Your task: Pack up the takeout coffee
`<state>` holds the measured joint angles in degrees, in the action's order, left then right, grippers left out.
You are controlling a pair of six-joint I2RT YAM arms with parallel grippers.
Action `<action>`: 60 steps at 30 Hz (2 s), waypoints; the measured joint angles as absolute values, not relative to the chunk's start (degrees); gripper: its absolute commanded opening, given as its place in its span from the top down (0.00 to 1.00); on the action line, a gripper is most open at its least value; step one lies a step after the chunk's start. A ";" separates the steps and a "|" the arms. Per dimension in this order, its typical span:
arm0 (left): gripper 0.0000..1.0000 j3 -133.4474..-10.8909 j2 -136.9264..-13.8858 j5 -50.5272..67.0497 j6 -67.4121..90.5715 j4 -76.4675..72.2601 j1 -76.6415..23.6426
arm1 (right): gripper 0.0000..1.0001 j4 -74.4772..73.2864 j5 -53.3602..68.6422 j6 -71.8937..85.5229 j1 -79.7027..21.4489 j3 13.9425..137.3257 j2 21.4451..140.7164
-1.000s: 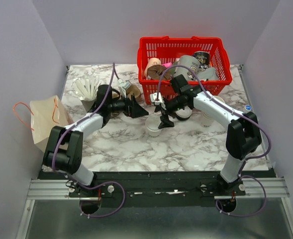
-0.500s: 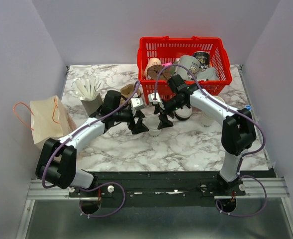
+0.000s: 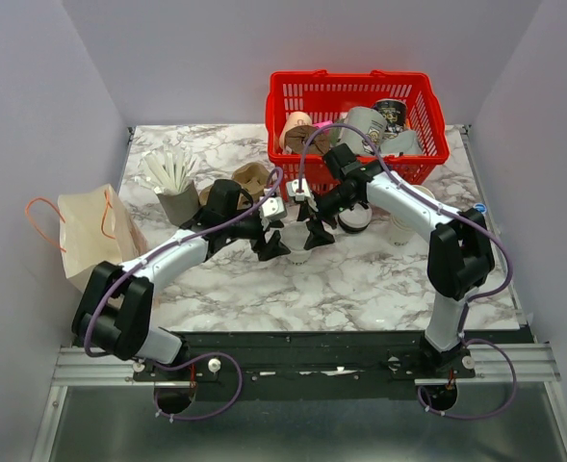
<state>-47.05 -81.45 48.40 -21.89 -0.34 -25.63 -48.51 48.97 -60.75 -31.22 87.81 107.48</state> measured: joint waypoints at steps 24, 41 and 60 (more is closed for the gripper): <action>0.38 -44.84 -83.79 46.24 -20.93 -9.13 -28.45 | 0.18 -44.29 46.78 -56.51 -30.94 82.81 104.07; 0.05 -44.01 -85.78 43.70 -14.74 -16.49 -29.78 | 0.19 -43.05 41.39 -50.50 -31.46 82.81 103.37; 0.01 -44.14 -65.80 38.96 -11.92 11.03 -22.59 | 0.20 -36.86 41.36 -46.44 -33.71 80.12 102.41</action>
<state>-44.14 -65.80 38.96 -11.92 11.03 -22.59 -36.86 41.36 -46.44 -33.71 80.12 102.41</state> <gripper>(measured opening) 0.987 0.828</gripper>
